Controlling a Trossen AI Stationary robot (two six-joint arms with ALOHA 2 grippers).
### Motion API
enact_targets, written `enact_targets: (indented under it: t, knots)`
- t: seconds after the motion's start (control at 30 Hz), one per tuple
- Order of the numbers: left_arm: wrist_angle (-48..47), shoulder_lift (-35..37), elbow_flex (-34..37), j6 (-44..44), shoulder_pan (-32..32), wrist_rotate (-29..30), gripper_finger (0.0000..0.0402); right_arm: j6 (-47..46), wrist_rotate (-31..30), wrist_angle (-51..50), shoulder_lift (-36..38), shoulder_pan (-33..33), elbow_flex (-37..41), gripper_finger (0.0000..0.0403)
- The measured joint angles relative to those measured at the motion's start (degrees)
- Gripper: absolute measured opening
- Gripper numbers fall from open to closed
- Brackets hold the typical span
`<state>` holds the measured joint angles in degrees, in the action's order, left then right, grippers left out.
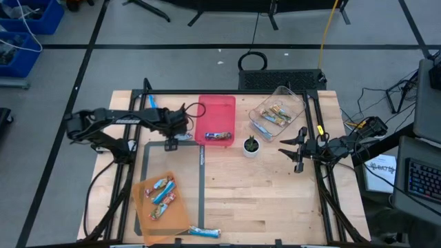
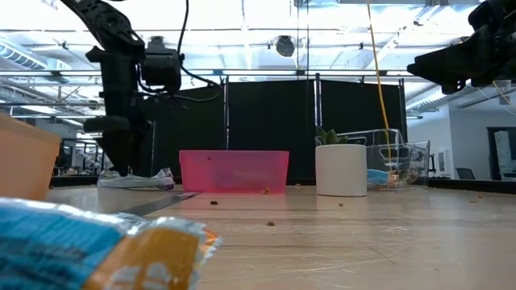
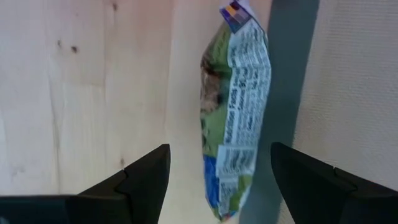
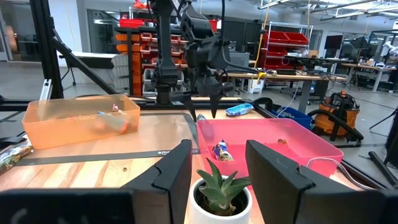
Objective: Pick and place Granola Bars by type
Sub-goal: Put the blue granola bar into the red bin
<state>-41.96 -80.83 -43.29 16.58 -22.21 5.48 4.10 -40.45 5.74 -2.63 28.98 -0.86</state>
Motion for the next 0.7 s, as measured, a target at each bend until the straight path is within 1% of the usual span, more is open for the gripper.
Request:
enact_targets:
  t: [0.23,0.33,0.7]
  knots:
    - [1.8,-1.6,0.0,0.4,-1.0,-1.7,0.0281,0.0,0.0,0.0,0.0,0.0,0.0,0.0142]
    - [2.2,-1.9,0.0,0.8,-1.5,-3.8,0.0281,0.0,0.0,0.0,0.0,0.0,0.0,0.0142]
    - [3.5,-4.7,0.0,2.4,-3.6,-5.6,0.028,0.0,0.0,0.0,0.0,0.0,0.0,0.0142]
